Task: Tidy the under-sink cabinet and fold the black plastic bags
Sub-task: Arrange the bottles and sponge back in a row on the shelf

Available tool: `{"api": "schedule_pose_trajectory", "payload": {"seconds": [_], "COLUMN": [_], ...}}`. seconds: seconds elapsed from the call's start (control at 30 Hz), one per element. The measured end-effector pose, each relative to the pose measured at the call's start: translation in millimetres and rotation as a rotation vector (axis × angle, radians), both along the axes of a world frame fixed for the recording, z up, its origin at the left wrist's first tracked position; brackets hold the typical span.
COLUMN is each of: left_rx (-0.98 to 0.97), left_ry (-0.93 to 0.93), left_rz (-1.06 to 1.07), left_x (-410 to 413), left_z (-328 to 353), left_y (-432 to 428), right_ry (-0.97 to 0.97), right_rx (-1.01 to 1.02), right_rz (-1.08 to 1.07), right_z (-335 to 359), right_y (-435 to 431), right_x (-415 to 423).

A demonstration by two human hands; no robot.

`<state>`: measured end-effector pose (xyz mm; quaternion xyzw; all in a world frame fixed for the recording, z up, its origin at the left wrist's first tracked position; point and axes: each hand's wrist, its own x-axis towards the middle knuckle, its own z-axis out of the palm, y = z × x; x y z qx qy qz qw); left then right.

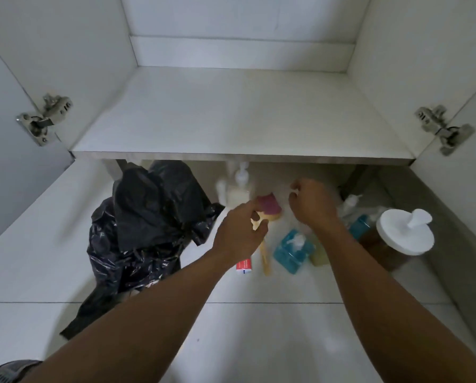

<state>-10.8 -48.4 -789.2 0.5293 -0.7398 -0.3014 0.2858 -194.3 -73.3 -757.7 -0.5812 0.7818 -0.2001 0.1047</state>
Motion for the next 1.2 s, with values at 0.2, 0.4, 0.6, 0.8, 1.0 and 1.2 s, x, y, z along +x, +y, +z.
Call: {"api": "schedule_pose_trajectory", "payload": {"seconds": [0.2, 0.4, 0.6, 0.8, 1.0, 1.2], "left_rx": [0.352, 0.542, 0.551, 0.354, 0.325, 0.305], "left_ry": [0.011, 0.153, 0.127, 0.249, 0.369, 0.252], "left_rz": [0.007, -0.023, 0.034, 0.173, 0.269, 0.274], "left_x": [-55, -88, -100, -91, -52, 4], "left_z": [-18, -24, -32, -12, 13, 22], "left_y": [-24, -42, -51, -55, -42, -8], "right_ry": [0.09, 0.093, 0.092, 0.067, 0.065, -0.167], "right_rx": [0.265, 0.464, 0.511, 0.131, 0.176, 0.454], "right_rz": [-0.014, -0.027, -0.037, -0.151, -0.082, 0.085], "right_z": [-22, -33, -34, -15, 27, 51], "right_y": [-8, -21, -30, -16, 11, 33], "right_x": [-40, -53, -56, -55, -38, 3]}}
